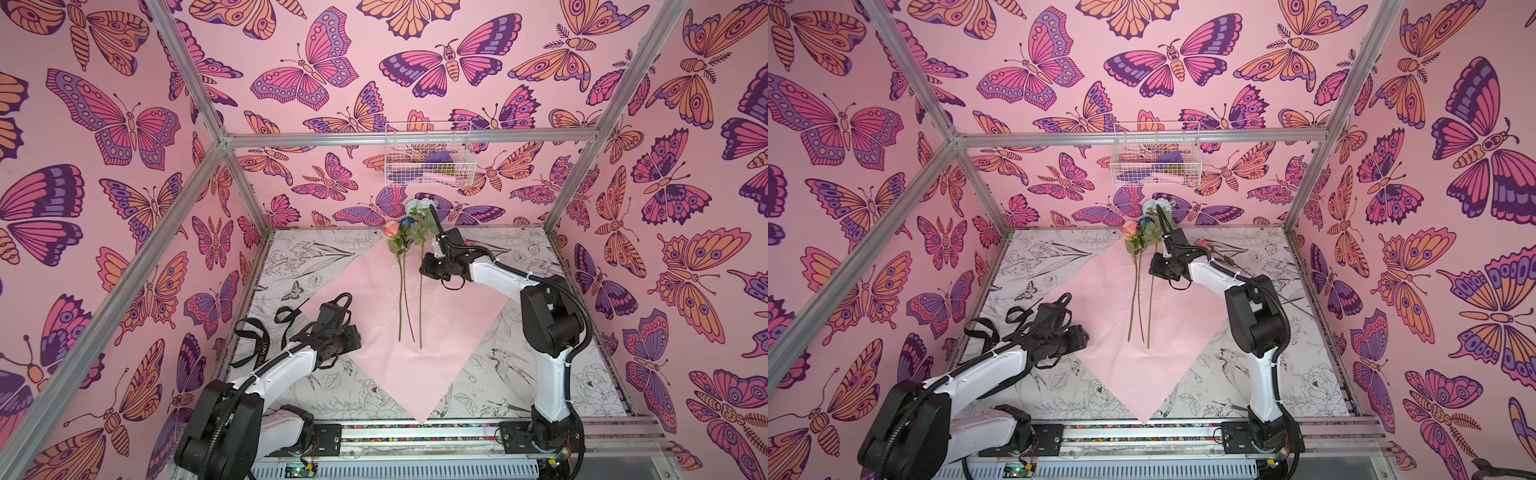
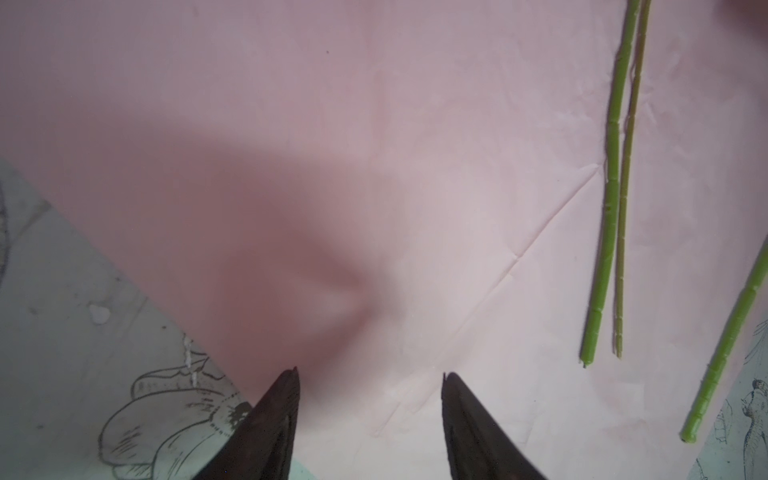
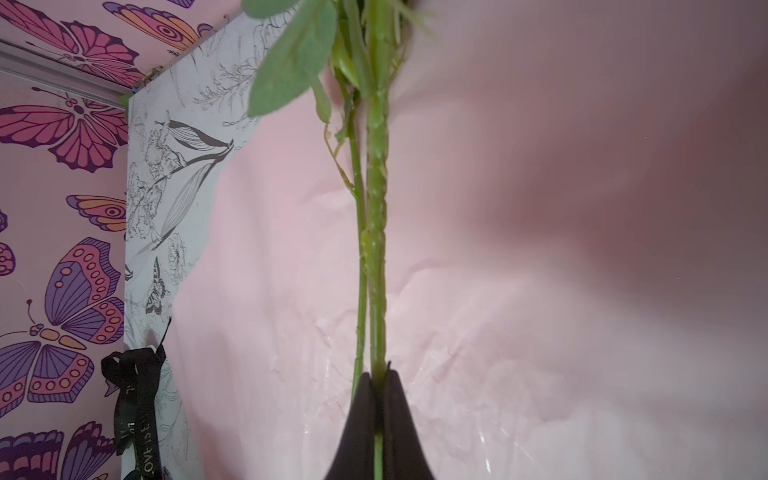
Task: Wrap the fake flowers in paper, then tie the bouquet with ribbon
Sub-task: 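Carry the white-and-pink flower onto the paper beside the other stems, then lay the flower onto the bunch and open the right gripper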
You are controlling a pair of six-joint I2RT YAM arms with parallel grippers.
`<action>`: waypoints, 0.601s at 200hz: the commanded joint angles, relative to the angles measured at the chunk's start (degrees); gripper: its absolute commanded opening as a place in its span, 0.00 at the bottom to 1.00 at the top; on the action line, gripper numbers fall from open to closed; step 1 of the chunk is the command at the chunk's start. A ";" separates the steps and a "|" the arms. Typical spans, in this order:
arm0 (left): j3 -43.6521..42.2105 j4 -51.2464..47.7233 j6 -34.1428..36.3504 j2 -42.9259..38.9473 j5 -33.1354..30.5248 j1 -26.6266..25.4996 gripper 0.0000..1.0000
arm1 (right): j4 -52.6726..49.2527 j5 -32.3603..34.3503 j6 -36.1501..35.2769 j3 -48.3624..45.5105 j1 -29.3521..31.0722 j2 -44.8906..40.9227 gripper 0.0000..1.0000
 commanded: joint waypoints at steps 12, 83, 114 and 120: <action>-0.85 -1.28 0.33 -0.50 0.28 0.32 0.58 | 4.63 0.31 0.16 2.55 0.90 1.45 0.00; -0.36 -1.27 0.44 0.99 0.17 0.37 0.58 | 5.77 -3.20 -0.23 7.73 1.35 5.61 0.00; -0.32 -1.21 0.56 1.11 0.08 0.45 0.58 | 3.82 -4.66 -0.14 11.19 1.52 9.26 0.00; -0.29 -1.15 0.59 1.16 -0.08 0.45 0.58 | 3.26 -5.18 -0.05 12.10 1.52 10.16 0.00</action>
